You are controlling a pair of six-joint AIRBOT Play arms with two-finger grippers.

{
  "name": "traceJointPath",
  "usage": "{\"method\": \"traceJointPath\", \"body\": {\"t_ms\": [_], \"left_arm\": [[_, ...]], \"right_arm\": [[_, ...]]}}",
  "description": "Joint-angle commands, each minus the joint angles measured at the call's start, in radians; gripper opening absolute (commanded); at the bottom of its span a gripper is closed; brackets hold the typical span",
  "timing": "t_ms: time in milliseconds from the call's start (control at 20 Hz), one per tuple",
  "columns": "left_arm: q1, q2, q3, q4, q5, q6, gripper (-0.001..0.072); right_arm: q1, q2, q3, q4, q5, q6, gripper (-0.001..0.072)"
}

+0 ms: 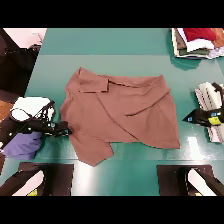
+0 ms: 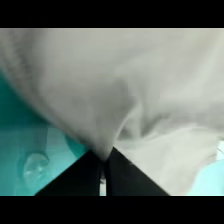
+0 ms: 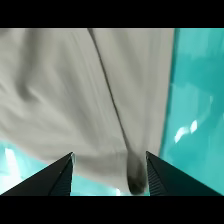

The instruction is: Fold the shirts.

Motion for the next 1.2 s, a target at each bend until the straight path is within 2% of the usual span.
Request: {"method": "traceJointPath", "body": {"t_ms": [0,400,550,600,650,750,900,1150], "left_arm": [[0.001,0.001,0.056,-0.012,-0.019,0.006,0.0024],[0.001,0.001,0.072,-0.013,-0.018,0.007,0.0025],[0.001,0.001,0.072,-0.013,-0.019,0.022,0.0025],[0.001,0.001,0.072,-0.013,-0.019,0.024,0.0025],[0.001,0.001,0.074,-0.013,-0.019,0.024,0.0025],[0.001,0.001,0.114,0.023,-0.045,0.024,0.0024],[0.001,0.001,0.244,0.108,-0.13,0.024,0.0024],[0.001,0.001,0.336,0.174,-0.217,0.032,0.0025]], "right_arm": [[0.0,0.0,-0.1,-0.05,0.052,-0.037,0.0505],[0.0,0.0,-0.326,-0.049,0.009,-0.089,0.05],[0.0,0.0,-0.316,-0.048,0.009,-0.091,0.024],[0.0,0.0,-0.304,-0.045,0.009,-0.1,0.0056],[-0.001,0.0,-0.288,-0.034,0.008,-0.107,0.0017],[-0.001,0.0,-0.218,-0.023,-0.013,-0.1,0.0016],[-0.008,-0.005,-0.076,-0.034,-0.069,-0.037,0.0016],[-0.056,-0.145,0.08,-0.032,-0.096,0.022,0.0016]]}}
